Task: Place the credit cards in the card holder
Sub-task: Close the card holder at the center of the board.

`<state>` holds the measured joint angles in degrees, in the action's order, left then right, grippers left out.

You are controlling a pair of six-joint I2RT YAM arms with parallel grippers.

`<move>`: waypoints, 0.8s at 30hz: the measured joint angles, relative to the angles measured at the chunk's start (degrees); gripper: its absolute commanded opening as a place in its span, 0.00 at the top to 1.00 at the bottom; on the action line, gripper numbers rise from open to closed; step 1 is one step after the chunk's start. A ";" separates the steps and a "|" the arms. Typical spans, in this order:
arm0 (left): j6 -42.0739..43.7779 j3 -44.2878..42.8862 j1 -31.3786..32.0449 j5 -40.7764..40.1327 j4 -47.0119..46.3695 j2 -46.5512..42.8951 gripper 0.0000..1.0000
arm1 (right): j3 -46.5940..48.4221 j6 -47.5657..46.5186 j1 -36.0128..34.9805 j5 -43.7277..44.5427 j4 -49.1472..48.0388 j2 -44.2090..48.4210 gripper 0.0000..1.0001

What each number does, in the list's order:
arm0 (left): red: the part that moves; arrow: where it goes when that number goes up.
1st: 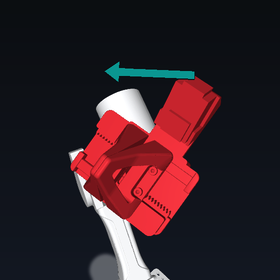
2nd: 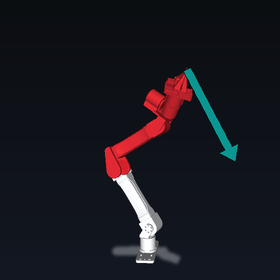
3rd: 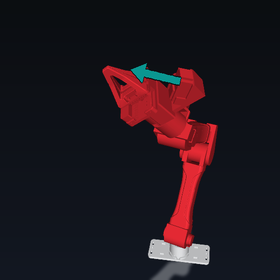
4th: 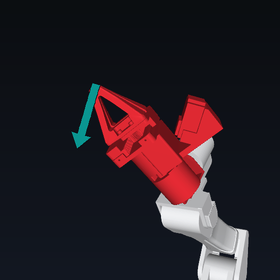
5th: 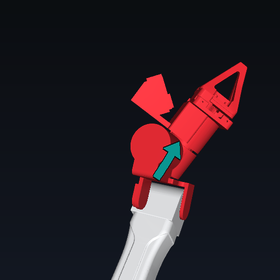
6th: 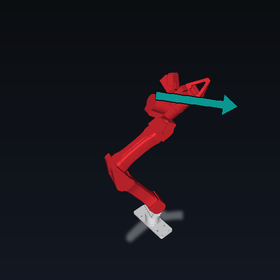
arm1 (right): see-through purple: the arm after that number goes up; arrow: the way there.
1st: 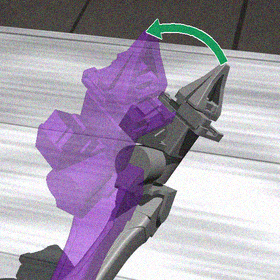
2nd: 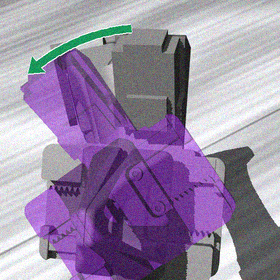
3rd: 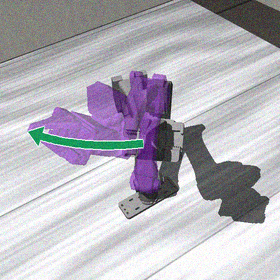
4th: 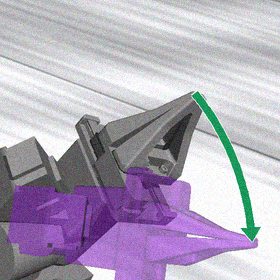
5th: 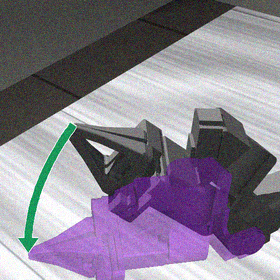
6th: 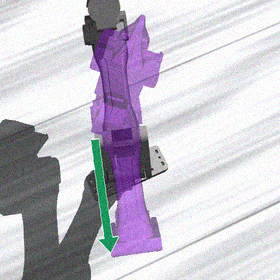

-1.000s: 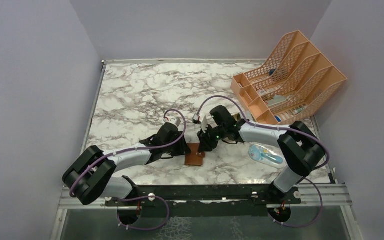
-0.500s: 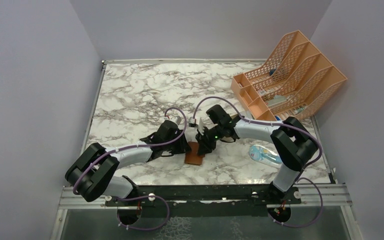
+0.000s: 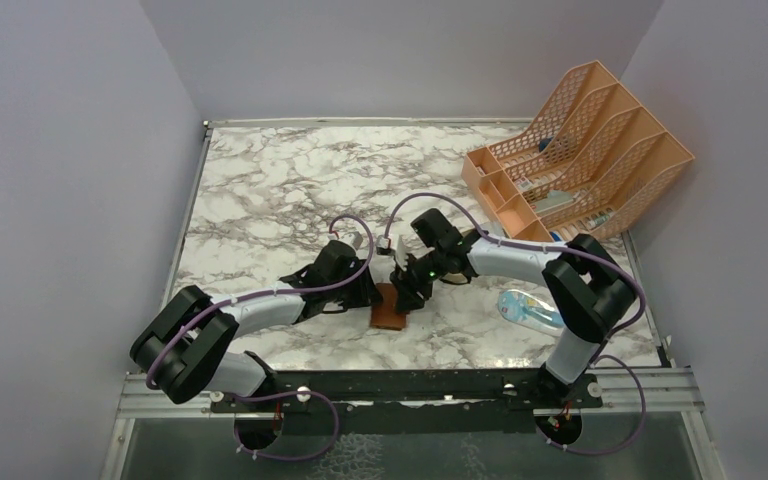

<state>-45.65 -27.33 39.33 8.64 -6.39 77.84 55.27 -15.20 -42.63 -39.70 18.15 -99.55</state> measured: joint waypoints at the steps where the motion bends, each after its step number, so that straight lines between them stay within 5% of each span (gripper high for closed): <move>1: 0.00 0.00 0.00 0.02 0.00 0.00 0.67 | 0.13 0.02 0.00 0.24 0.17 0.09 0.57; 24: -0.02 0.00 -0.02 0.59 -0.61 0.35 0.67 | 0.13 -1.18 0.17 4.24 1.84 1.22 0.66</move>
<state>-45.67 -27.33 39.31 9.23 -7.01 78.19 55.40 -16.38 -42.46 -35.46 19.99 -98.32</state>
